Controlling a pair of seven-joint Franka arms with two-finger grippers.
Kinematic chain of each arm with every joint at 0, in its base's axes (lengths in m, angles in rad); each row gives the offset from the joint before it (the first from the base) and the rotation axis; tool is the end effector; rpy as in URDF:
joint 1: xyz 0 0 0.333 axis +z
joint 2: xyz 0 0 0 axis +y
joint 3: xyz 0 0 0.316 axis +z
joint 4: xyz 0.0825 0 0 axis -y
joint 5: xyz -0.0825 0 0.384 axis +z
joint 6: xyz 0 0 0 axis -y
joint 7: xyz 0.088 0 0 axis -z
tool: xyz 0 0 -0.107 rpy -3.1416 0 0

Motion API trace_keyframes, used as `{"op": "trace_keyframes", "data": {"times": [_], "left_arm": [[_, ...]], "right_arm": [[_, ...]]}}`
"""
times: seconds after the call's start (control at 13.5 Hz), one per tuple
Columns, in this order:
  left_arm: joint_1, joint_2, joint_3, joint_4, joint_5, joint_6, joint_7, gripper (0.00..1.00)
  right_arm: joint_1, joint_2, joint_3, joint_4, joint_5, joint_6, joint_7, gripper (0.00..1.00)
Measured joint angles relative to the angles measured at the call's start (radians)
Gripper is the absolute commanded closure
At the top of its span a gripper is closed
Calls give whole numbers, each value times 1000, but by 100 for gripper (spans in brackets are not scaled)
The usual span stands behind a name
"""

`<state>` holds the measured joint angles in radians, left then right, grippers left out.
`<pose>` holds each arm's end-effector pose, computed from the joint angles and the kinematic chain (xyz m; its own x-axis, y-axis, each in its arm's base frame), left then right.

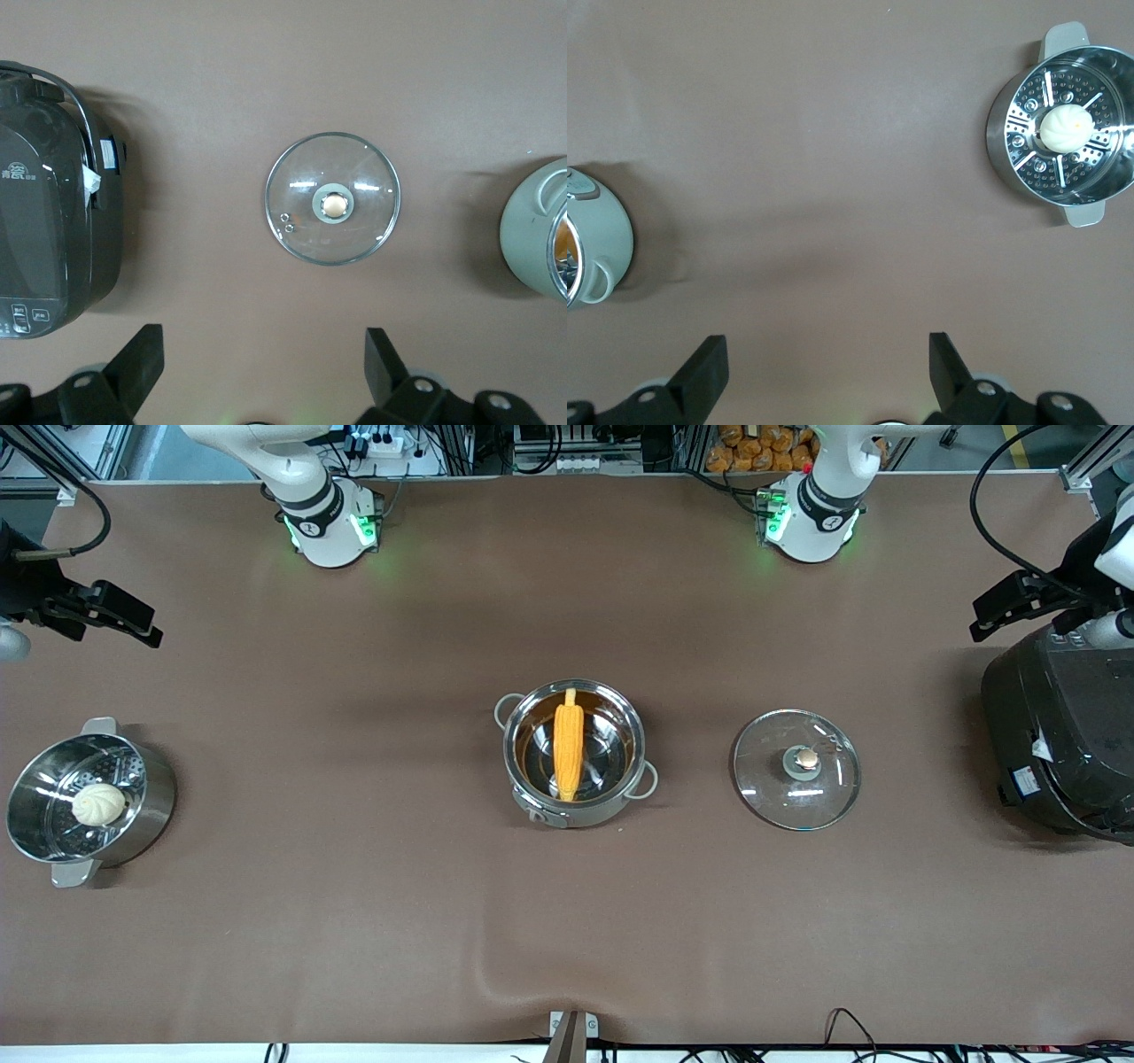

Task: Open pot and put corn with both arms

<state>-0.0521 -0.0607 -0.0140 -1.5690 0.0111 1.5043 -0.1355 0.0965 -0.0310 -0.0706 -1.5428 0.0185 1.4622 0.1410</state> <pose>0.5278 -0.0339 0.6524 0.9975 0.0701 -0.0024 0.0701 -0.9975 -0.0124 0.5335 0.0153 0.6452 0.9923 -0.1127 -0.0520 -0.1136 -0.9934 -0.0135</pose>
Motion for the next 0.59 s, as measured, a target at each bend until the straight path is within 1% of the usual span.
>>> {"op": "trace_keyframes", "data": {"times": [0.59], "left_arm": [[-18, -4, 5, -1, 0, -18, 1, 0]], "right_arm": [[0, 17, 1, 15, 0, -21, -1, 0]]}}
